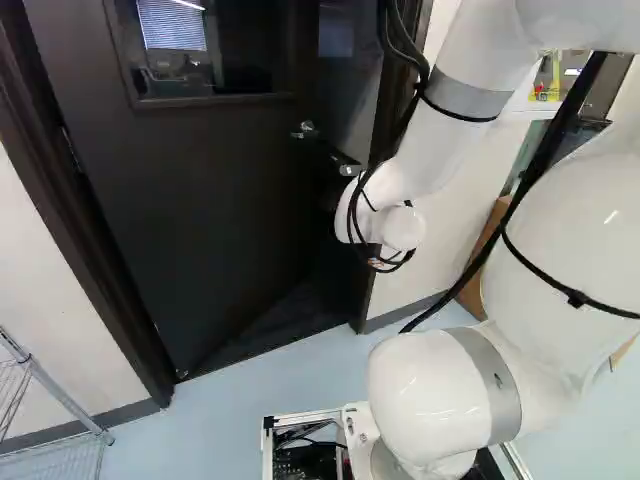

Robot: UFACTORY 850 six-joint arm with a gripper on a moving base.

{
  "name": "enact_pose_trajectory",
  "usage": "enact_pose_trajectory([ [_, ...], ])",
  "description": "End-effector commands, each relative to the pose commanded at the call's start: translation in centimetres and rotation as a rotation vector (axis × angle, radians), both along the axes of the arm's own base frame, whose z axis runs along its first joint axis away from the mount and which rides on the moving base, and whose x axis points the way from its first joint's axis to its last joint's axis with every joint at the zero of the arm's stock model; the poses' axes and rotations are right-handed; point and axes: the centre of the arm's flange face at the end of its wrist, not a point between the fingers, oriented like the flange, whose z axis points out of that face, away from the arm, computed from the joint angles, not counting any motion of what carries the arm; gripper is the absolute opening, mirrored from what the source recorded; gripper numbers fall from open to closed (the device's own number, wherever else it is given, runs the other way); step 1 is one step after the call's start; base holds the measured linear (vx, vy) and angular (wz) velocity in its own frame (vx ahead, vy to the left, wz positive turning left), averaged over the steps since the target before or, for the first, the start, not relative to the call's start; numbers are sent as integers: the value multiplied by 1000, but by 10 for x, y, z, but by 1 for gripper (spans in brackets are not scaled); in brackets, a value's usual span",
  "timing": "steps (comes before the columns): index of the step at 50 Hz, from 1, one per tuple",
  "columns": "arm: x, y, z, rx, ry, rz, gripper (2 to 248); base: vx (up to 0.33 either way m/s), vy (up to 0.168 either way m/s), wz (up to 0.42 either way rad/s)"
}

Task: Open the door and move inside

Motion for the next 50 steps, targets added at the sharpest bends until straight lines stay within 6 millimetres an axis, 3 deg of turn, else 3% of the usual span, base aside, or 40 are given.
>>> enact_pose_trajectory([
  [34, 0, 0, 0, 0, 0, 0, 247, 56, 25, 8],
  [50, 0, 0, 0, 0, 0, 0, 247, 118, 76, -21],
])
